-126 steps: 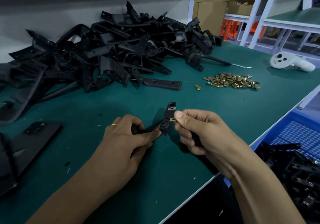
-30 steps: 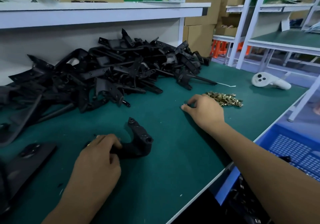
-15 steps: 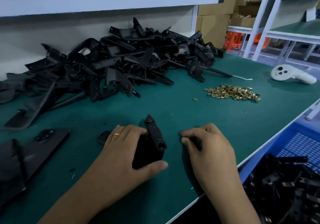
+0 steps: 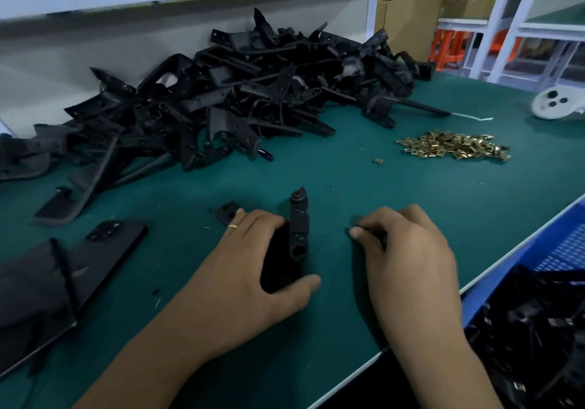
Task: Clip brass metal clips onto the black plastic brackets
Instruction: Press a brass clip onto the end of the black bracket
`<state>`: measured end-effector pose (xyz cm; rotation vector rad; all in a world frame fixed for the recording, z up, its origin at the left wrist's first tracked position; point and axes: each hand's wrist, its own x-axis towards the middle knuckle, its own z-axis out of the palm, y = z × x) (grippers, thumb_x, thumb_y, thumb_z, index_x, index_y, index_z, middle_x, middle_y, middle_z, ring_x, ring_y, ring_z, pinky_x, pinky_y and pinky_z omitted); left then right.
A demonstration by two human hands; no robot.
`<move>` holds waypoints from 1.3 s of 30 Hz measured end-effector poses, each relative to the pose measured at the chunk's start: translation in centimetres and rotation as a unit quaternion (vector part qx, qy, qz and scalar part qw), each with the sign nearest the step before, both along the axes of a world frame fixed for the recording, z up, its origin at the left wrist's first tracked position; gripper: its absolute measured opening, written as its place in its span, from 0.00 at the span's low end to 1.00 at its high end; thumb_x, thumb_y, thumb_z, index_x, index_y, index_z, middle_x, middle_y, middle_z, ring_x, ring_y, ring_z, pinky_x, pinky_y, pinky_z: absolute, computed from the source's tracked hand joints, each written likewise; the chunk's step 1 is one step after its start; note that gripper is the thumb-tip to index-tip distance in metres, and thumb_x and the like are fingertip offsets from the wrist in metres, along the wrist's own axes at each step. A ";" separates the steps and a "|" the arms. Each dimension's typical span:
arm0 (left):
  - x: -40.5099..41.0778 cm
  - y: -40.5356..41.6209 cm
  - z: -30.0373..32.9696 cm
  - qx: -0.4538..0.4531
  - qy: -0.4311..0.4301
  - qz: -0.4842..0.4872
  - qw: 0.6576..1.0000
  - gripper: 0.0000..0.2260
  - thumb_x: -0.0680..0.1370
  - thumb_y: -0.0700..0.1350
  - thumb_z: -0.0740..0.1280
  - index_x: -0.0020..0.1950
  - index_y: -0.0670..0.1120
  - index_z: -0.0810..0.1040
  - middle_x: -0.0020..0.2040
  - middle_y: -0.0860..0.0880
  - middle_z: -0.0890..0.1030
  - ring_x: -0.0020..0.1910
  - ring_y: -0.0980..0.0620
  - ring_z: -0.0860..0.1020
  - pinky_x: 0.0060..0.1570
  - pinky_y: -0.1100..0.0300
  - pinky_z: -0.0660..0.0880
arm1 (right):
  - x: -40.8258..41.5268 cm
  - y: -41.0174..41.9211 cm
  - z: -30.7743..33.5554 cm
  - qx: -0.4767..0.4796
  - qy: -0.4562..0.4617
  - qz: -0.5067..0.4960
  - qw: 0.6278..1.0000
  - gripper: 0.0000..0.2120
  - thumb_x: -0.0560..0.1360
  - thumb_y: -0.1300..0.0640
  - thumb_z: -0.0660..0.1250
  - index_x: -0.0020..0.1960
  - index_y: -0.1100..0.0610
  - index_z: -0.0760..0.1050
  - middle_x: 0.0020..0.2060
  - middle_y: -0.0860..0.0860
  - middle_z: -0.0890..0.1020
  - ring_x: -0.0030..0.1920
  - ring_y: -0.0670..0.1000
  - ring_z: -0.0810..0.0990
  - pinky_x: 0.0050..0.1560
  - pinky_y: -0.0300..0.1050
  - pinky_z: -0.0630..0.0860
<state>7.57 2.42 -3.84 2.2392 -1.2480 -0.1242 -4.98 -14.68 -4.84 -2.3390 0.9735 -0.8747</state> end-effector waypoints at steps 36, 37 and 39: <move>-0.8 -0.5 0.8 -0.027 -0.044 -0.065 0.997 0.29 0.70 0.79 0.65 0.62 0.62 0.74 0.56 0.65 0.74 0.60 0.59 0.74 0.59 0.58 0.73 | -1.2 -1.5 0.6 0.223 -0.168 0.264 0.923 0.06 0.75 0.56 0.76 0.47 0.46 0.82 0.41 0.46 0.84 0.44 0.47 0.82 0.45 0.33 0.74; -0.7 -0.5 0.8 -0.029 -0.045 -0.066 0.996 0.29 0.70 0.79 0.65 0.62 0.61 0.74 0.56 0.65 0.74 0.60 0.59 0.74 0.59 0.58 0.73 | -1.2 -1.5 0.6 0.220 -0.169 0.258 0.925 0.05 0.74 0.55 0.76 0.47 0.46 0.83 0.41 0.46 0.84 0.43 0.47 0.82 0.45 0.33 0.74; -0.7 -0.5 0.7 -0.031 -0.044 -0.067 0.996 0.30 0.70 0.78 0.65 0.63 0.61 0.75 0.57 0.65 0.75 0.60 0.59 0.75 0.60 0.58 0.73 | -1.1 -1.4 0.5 0.212 -0.168 0.248 0.930 0.05 0.75 0.54 0.76 0.47 0.45 0.83 0.40 0.45 0.85 0.41 0.46 0.82 0.43 0.34 0.75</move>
